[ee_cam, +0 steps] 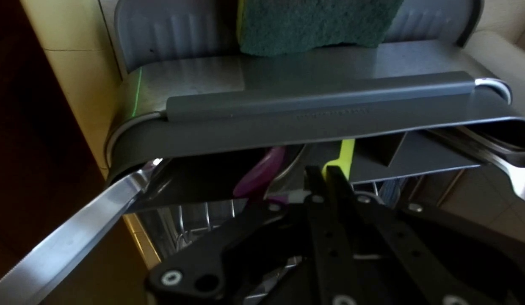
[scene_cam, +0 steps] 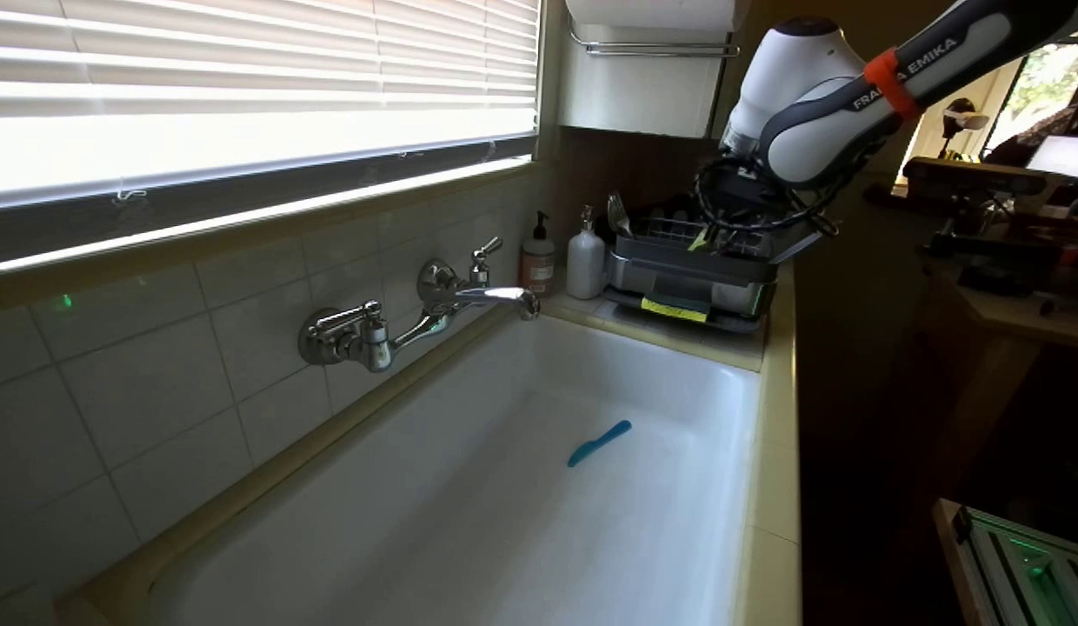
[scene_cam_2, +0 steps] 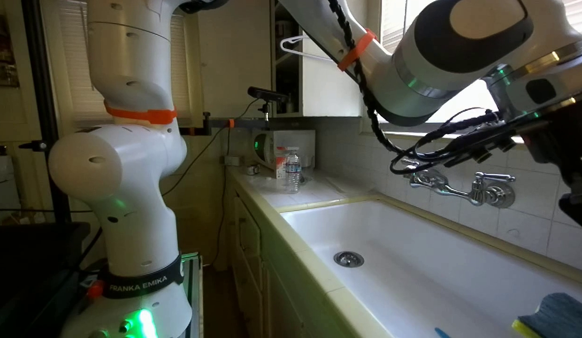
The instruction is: Put the yellow spoon in the sink.
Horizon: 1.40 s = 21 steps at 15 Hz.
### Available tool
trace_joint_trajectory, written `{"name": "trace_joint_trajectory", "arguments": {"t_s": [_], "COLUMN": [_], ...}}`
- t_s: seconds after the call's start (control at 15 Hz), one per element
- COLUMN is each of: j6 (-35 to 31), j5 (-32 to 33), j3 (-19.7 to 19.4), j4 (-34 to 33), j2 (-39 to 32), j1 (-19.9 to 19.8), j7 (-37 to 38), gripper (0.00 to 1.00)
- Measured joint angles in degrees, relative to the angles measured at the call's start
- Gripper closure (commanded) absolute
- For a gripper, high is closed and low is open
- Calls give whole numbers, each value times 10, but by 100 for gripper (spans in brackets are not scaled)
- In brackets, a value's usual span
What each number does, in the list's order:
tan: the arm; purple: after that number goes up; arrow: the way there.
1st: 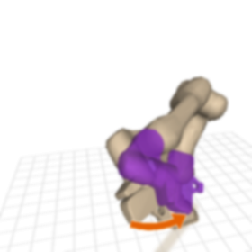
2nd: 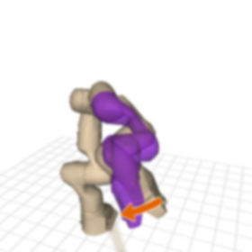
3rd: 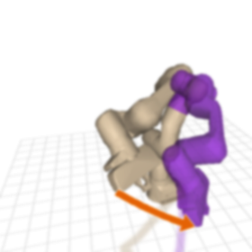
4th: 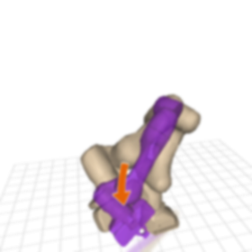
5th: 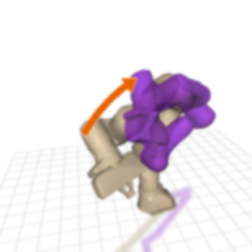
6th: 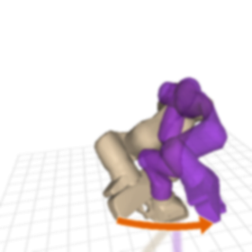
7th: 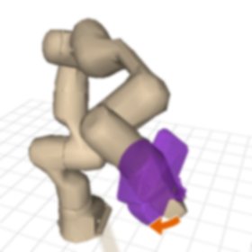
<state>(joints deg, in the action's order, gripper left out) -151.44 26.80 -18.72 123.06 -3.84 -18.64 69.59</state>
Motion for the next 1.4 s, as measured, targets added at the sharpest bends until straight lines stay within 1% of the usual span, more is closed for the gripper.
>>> {"name": "trace_joint_trajectory", "arguments": {"t_s": [0.33,0.6,1.07,1.27,1.4], "j6": [1,6,5,5,5], "j5": [17,27,26,7,-37], "j3": [1,10,64,82,87], "j4": [3,9,40,63,81], "j2": [42,80,147,175,187], "j1": [1,0,2,7,19], "j7": [-23,-49,-102,-145,-197], "gripper": [99,99,99,99,99]}}
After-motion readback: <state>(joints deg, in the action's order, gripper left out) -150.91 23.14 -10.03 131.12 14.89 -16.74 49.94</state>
